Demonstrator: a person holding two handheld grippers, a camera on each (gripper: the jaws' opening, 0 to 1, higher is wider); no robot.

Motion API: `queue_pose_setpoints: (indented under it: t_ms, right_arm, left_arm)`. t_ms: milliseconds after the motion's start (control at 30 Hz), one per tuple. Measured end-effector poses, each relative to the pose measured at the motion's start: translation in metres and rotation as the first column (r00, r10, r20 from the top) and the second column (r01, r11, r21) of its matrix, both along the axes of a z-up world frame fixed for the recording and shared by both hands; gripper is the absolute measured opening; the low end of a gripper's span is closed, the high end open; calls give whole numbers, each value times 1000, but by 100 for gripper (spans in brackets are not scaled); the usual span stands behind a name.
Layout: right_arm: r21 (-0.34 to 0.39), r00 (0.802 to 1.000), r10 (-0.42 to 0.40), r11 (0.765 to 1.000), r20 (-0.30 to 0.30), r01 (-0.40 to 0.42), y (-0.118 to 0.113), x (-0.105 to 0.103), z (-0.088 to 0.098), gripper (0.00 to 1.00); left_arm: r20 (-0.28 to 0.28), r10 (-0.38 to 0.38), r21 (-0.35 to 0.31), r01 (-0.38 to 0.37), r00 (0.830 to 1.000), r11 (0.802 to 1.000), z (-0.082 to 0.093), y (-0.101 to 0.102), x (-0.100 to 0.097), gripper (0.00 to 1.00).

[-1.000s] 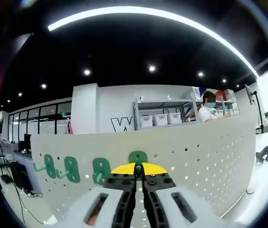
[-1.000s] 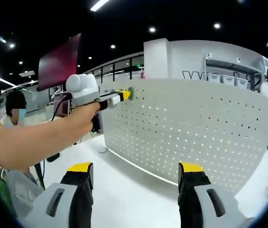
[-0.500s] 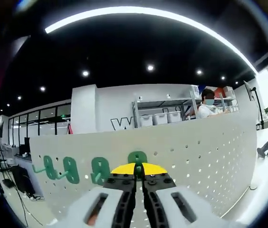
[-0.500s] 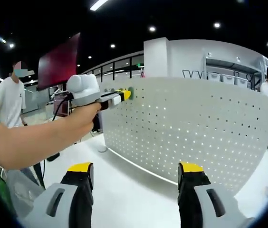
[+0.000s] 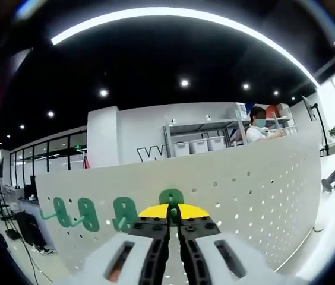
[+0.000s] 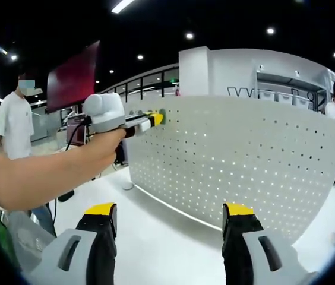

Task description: Insert the hook assembly into the mounting plate slot until the hook locks in place.

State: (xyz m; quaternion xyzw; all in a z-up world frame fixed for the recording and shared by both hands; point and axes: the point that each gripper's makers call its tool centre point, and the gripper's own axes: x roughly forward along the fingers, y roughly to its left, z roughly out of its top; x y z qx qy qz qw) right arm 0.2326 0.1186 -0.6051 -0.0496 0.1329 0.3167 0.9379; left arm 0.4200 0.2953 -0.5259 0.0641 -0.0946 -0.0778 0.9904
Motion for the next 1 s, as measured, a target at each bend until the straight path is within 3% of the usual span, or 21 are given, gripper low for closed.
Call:
queue_pose_setpoints:
  t_ms: [533, 1000]
  right_arm:
    - [-5, 1000, 2, 1000, 13, -2, 1, -3, 7, 74]
    - [-7, 999, 10, 1000, 41, -10, 9, -15, 20, 74]
  left_arm:
    - [6, -35, -2, 35, 999, 999, 9, -7, -13, 19]
    - [52, -77, 6, 77, 996, 997, 40, -1, -62, 28]
